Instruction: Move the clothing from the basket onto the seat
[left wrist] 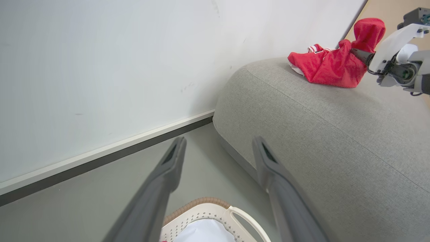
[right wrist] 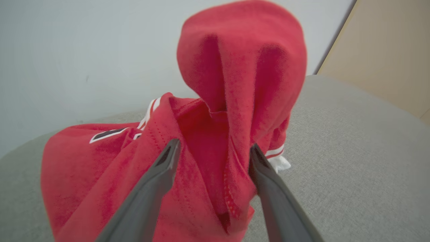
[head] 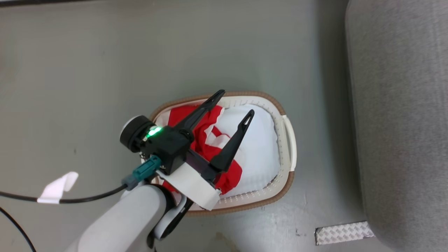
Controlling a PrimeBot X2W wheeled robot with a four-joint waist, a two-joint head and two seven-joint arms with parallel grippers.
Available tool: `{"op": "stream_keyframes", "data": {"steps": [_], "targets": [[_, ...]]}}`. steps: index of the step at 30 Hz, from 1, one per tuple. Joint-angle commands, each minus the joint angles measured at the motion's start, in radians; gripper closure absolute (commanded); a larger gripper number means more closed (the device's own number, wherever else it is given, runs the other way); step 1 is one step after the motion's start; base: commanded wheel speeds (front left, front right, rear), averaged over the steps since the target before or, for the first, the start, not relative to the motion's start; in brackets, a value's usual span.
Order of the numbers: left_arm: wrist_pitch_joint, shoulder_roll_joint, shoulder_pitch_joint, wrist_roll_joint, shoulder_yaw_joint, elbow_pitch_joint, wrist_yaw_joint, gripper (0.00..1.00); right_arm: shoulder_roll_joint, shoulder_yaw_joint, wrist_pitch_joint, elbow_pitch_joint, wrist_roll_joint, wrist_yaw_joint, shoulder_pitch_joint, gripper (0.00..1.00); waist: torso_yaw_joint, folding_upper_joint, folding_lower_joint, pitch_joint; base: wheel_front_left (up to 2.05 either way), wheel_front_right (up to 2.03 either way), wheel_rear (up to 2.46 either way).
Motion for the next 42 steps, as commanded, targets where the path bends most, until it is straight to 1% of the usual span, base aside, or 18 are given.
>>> {"op": "stream_keyframes", "data": {"steps": [1,6,7,9,16,18,20,25,29,33,36,42], "targets": [[-0.014,0.005,0.018,-0.010,0.007,0.007,0.007,0.00,0.034,0.013,-0.017,0.011,-0.035,-0.002,0.019,0.00,-0.018,0.0000,-0.0001,-0.042,0.00,0.00,0.00],[-0.026,0.009,0.041,-0.027,0.018,0.021,0.020,0.00,0.074,0.058,-0.043,0.031,-0.027,-0.002,0.111,0.00,-0.038,0.0000,-0.0001,-0.109,0.00,0.00,0.00],[-0.035,0.014,0.056,-0.039,0.029,0.030,0.028,0.00,0.094,0.092,-0.049,0.019,-0.010,-0.002,0.162,0.00,-0.048,0.0000,-0.0001,-0.144,0.00,0.00,0.00],[-0.038,0.016,0.064,-0.047,0.034,0.034,0.030,0.00,0.102,0.108,-0.051,0.008,0.000,-0.003,0.193,0.00,-0.052,0.0000,-0.0001,-0.161,0.00,0.00,0.00],[-0.084,0.027,0.143,-0.091,0.063,0.078,0.050,0.00,0.165,0.254,-0.051,-0.171,0.099,-0.003,0.404,0.00,-0.061,0.0000,-0.0001,-0.295,0.00,0.00,0.00],[-0.100,0.025,0.173,-0.107,0.075,0.091,0.062,0.00,0.180,0.289,-0.051,-0.226,0.129,-0.003,0.465,0.00,-0.059,0.0000,-0.0001,-0.337,0.00,0.00,0.00],[-0.115,0.014,0.207,-0.131,0.084,0.107,0.069,0.00,0.195,0.326,-0.051,-0.282,0.160,-0.003,0.523,0.00,-0.051,0.0000,-0.0001,-0.376,0.00,0.00,0.00],[-0.140,0.006,0.280,-0.149,0.108,0.154,0.084,0.00,0.217,0.421,-0.051,-0.422,0.211,-0.003,0.667,0.00,-0.022,0.0000,-0.0001,-0.458,0.00,0.00,0.00],[-0.153,-0.001,0.344,-0.166,0.145,0.199,0.100,0.00,0.243,0.488,-0.051,-0.496,0.248,-0.003,0.761,0.00,-0.001,0.0000,-0.0001,-0.518,0.00,0.00,0.00],[-0.158,-0.014,0.410,-0.168,0.185,0.244,0.104,0.00,0.257,0.556,-0.051,-0.543,0.271,-0.003,0.840,0.00,0.024,0.0000,-0.0001,-0.582,0.00,0.00,0.00],[-0.158,-0.027,0.466,-0.142,0.235,0.255,0.111,0.00,0.263,0.615,-0.051,-0.554,0.286,-0.003,0.903,0.00,0.044,0.0000,-0.0001,-0.632,0.00,0.00,0.00],[-0.158,-0.047,0.555,-0.090,0.343,0.271,0.096,0.00,0.261,0.728,-0.051,-0.582,0.320,-0.003,0.995,0.00,0.078,0.0000,-0.0001,-0.665,0.00,0.00,0.00]]}}
